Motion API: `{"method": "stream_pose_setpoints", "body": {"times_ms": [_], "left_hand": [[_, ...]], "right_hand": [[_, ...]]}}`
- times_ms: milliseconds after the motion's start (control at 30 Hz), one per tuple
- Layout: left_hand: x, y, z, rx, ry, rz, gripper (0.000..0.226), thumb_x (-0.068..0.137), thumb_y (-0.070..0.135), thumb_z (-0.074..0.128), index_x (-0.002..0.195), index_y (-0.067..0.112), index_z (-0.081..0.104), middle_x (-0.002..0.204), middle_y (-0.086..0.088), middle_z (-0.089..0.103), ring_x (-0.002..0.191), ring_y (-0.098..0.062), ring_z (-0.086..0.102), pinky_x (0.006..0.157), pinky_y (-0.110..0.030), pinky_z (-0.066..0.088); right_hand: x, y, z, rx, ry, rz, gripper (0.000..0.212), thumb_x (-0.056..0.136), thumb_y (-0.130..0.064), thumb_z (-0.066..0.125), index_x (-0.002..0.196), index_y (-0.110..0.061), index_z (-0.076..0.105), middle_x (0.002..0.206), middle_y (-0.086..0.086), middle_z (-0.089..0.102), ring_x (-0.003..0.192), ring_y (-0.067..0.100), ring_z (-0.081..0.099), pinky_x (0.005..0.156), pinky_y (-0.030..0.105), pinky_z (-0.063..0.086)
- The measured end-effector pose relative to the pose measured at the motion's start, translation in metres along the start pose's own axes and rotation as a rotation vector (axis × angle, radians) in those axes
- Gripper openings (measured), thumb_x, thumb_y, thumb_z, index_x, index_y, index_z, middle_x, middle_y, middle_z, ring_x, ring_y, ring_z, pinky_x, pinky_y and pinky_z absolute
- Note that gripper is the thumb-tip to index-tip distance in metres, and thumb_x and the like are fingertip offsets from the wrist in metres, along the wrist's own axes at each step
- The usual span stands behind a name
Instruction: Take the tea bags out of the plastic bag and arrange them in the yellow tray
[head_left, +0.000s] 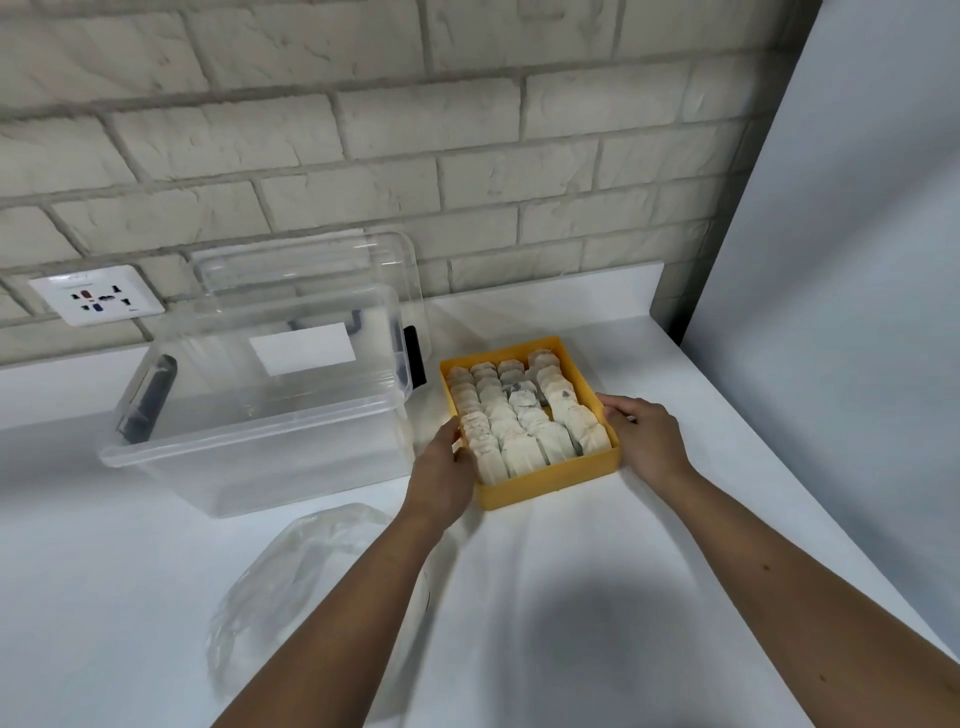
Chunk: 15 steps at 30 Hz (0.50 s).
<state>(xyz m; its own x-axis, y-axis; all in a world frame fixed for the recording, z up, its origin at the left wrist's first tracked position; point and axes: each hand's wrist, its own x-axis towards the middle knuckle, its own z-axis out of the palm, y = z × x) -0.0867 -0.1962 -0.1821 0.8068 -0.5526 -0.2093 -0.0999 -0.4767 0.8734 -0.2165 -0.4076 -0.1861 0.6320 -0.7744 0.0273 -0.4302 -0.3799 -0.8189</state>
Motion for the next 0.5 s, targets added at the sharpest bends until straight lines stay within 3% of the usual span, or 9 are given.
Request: {"method": "stream_pose_setpoints", "body": {"times_ms": [367, 500], "left_hand": [[0.039, 0.005, -0.001, 0.012, 0.020, -0.019, 0.052, 0.098, 0.013, 0.044, 0.149, 0.025, 0.041, 0.140, 0.003, 0.057, 0.120, -0.026, 0.058, 0.103, -0.044, 0.049], [0.040, 0.003, -0.003, -0.087, 0.026, -0.052, 0.055, 0.098, 0.014, 0.049, 0.151, 0.021, 0.036, 0.145, -0.001, 0.051, 0.125, -0.028, 0.056, 0.104, -0.047, 0.049]], "right_hand": [[0.034, -0.006, 0.009, 0.061, 0.000, 0.035, 0.029, 0.100, -0.021, 0.050, 0.123, -0.020, 0.068, 0.124, 0.001, 0.067, 0.111, 0.021, 0.060, 0.090, 0.026, 0.047], [0.037, -0.009, 0.007, 0.039, -0.013, 0.057, 0.029, 0.099, -0.023, 0.051, 0.122, -0.022, 0.068, 0.125, 0.000, 0.066, 0.114, 0.022, 0.059, 0.094, 0.030, 0.048]]}}
